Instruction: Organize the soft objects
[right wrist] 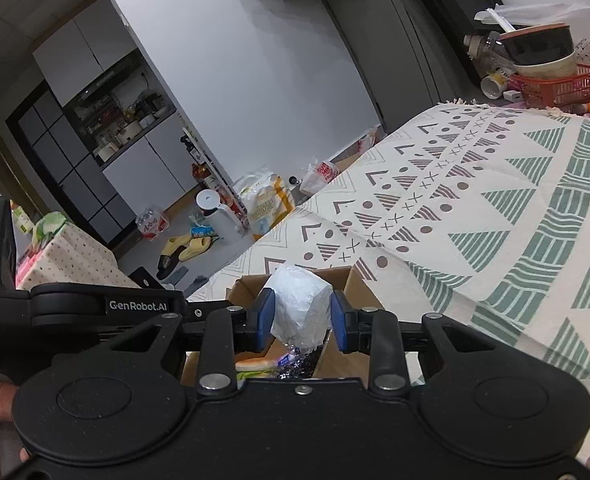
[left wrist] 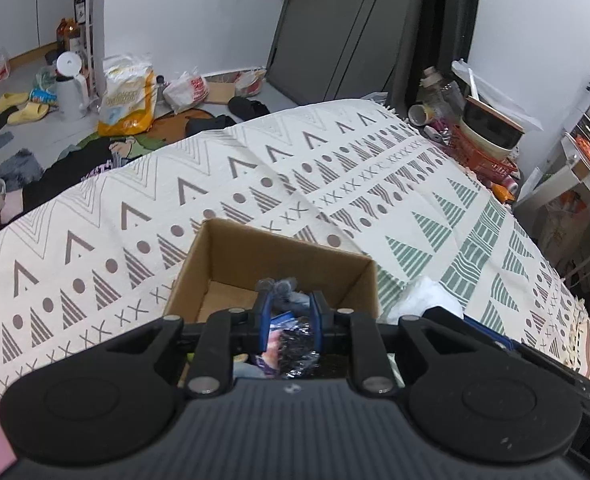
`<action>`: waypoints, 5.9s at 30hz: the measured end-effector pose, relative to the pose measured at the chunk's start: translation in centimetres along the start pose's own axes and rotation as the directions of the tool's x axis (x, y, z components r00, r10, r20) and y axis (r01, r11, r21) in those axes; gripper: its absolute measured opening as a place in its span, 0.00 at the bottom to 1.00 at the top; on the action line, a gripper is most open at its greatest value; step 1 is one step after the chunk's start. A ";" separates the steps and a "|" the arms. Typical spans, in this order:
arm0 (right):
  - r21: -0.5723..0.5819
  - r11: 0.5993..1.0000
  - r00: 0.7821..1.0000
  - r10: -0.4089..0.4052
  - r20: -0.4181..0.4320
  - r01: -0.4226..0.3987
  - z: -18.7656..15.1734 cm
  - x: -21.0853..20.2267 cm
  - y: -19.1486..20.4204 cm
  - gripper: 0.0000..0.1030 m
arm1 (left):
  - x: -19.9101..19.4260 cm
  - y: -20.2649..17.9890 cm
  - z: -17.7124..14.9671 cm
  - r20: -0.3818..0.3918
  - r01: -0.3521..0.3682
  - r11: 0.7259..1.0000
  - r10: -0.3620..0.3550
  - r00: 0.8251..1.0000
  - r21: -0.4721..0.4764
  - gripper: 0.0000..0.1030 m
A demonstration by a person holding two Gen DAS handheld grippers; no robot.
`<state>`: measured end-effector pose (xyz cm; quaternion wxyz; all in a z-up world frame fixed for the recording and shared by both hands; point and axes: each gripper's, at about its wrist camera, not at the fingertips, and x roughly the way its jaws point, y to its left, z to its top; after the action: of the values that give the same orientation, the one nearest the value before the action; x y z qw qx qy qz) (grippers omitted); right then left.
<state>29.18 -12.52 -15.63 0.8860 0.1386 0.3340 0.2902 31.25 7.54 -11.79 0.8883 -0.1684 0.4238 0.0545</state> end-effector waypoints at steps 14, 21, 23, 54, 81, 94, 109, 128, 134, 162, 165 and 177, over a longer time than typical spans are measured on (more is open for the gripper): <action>-0.011 1.000 0.998 0.017 -0.053 -0.018 -0.3 4.6 2.2 0.30 | 0.6 4.2 0.3 -0.045 -0.040 0.997 0.037 0.998 -0.067 0.40; -0.030 0.999 0.997 0.015 -0.079 -0.018 -1.1 5.4 3.1 0.59 | 0.3 5.7 0.7 -0.033 -0.094 0.993 0.092 0.995 -0.069 0.73; -0.008 1.000 0.996 0.014 -0.086 -0.015 -1.0 5.2 2.9 0.59 | 0.0 6.1 0.7 -0.030 -0.098 0.992 0.096 0.995 -0.078 0.78; -0.016 0.949 0.948 -0.315 -0.036 0.315 -1.8 -9.5 3.7 0.96 | -10.2 3.6 -2.1 0.013 -0.015 1.000 0.015 1.000 0.012 1.00; 0.023 0.938 0.932 -0.348 0.101 0.347 -2.7 -21.5 7.8 1.00 | -21.5 0.0 -6.3 0.141 0.056 0.989 -0.076 0.987 0.140 1.00; 0.015 0.933 0.924 -0.358 0.131 0.359 -5.3 -26.2 9.0 1.00 | -25.6 -0.5 -9.6 0.161 0.035 0.974 -0.072 0.984 0.223 1.00; -0.012 0.923 0.917 -0.380 0.120 0.384 -8.8 -30.6 10.9 1.00 | -29.8 -0.5 -14.2 0.190 0.005 0.966 -0.056 0.980 0.259 1.00; -0.043 0.923 0.916 -0.372 0.148 0.382 -10.2 -35.3 13.9 1.00 | -35.6 -0.7 -17.0 0.259 -0.024 0.965 -0.046 0.965 0.261 1.00; -0.049 0.918 0.912 -0.383 0.149 0.394 -10.8 -35.9 14.1 1.00 | -36.5 -1.1 -17.7 0.270 -0.016 0.961 -0.061 0.961 0.275 1.00; -0.059 0.906 0.899 -0.406 0.167 0.420 -10.7 -36.8 14.5 1.00 | -37.2 -1.4 -18.5 0.256 -0.015 0.959 -0.060 0.965 0.283 1.00; -0.053 0.906 0.899 -0.408 0.158 0.420 -10.8 -36.6 14.3 1.00 | -37.2 -1.5 -18.5 0.260 -0.017 0.957 -0.061 0.964 0.291 1.00; -0.060 0.907 0.902 -0.406 0.147 0.417 -10.9 -36.4 14.1 1.00 | -37.3 -1.7 -18.6 0.266 -0.035 0.952 -0.050 0.963 0.306 1.00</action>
<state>-6.27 -22.92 1.13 0.9526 0.0437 0.2835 0.1016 -5.72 1.19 6.57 0.9533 -0.0208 0.3013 0.0068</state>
